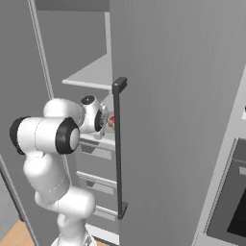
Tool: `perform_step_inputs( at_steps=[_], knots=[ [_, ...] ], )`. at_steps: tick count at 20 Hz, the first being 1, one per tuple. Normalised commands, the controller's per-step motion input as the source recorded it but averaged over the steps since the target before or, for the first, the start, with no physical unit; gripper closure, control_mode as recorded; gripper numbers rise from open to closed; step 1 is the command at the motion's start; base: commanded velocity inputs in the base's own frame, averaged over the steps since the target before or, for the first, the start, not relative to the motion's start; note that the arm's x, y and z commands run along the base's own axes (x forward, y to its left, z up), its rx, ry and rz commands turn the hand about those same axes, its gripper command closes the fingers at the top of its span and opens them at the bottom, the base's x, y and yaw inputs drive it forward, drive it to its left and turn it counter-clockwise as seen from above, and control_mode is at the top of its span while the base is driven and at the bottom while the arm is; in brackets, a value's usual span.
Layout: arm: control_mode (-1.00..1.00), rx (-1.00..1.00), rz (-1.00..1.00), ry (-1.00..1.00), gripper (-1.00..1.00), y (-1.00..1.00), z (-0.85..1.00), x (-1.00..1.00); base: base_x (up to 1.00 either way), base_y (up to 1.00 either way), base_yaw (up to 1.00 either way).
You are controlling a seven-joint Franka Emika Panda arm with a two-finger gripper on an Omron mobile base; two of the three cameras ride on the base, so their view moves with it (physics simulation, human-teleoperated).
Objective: Take the meat container that has the steak and place it on the second highest rack of the freezer. Then take the vegetable container that has the tomato and avocado and place it on the highest rack of the freezer.
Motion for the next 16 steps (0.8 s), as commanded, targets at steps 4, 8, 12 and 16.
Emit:
perform_step_inputs(
  at_steps=[4,8,12,16],
  knots=[
    [-1.00,0.00,0.09,-0.12,-1.00,-0.01,0.45,-0.09,0.00,0.00,0.00],
    [-1.00,0.00,0.05,0.00,-1.00,0.00,0.67,0.00,0.00,0.00,0.00],
    [-1.00,-0.05,0.06,0.00,-1.00,-0.08,0.34,-0.21,0.00,0.00,0.00],
    [-1.00,-0.08,0.14,0.00,-1.00,-0.10,0.00,-0.59,0.00,0.00,0.00]
  ],
)
